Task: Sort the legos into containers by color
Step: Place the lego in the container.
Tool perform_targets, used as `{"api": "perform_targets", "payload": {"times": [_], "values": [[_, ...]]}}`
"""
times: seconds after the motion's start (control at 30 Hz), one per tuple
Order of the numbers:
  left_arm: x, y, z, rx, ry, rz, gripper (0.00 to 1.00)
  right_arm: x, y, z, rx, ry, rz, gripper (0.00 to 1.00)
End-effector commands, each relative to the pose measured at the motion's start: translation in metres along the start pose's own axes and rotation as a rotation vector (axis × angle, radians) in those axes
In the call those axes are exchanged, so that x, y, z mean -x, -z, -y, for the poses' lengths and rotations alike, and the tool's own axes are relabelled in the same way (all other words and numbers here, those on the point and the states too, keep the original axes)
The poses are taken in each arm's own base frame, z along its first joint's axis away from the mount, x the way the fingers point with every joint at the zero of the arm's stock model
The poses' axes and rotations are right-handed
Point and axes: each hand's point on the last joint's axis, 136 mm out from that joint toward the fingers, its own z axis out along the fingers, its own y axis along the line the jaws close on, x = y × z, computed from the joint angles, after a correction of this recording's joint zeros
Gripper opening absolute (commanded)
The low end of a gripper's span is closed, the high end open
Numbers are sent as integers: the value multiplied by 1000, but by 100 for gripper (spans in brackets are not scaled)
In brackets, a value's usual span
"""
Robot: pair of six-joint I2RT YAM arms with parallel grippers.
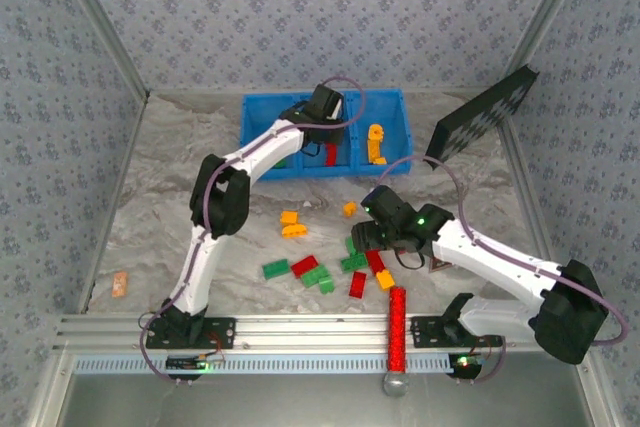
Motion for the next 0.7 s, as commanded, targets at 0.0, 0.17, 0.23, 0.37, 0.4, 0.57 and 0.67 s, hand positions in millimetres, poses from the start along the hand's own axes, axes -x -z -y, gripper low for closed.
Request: {"api": "perform_targets", "payload": {"times": [0.0, 0.17, 0.23, 0.37, 0.4, 0.57, 0.67], "values": [[-8, -9, 1, -16, 44, -36, 11, 23, 3, -10, 44, 76, 100, 79], [-15, -10, -2, -6, 58, -47, 17, 42, 4, -17, 86, 211, 132, 82], [-15, -8, -2, -6, 59, -47, 20, 50, 0, -14, 76, 230, 125, 83], [-11, 0, -2, -10, 62, -33, 34, 64, -16, -14, 73, 279, 111, 86], [-9, 4, -1, -14, 59, -26, 37, 66, -20, -14, 72, 290, 108, 86], [1, 23, -2, -18, 56, 2, 48, 77, -46, -15, 65, 339, 80, 87], [11, 40, 1, -40, 50, 30, 50, 81, -59, -14, 62, 350, 68, 88]]}}
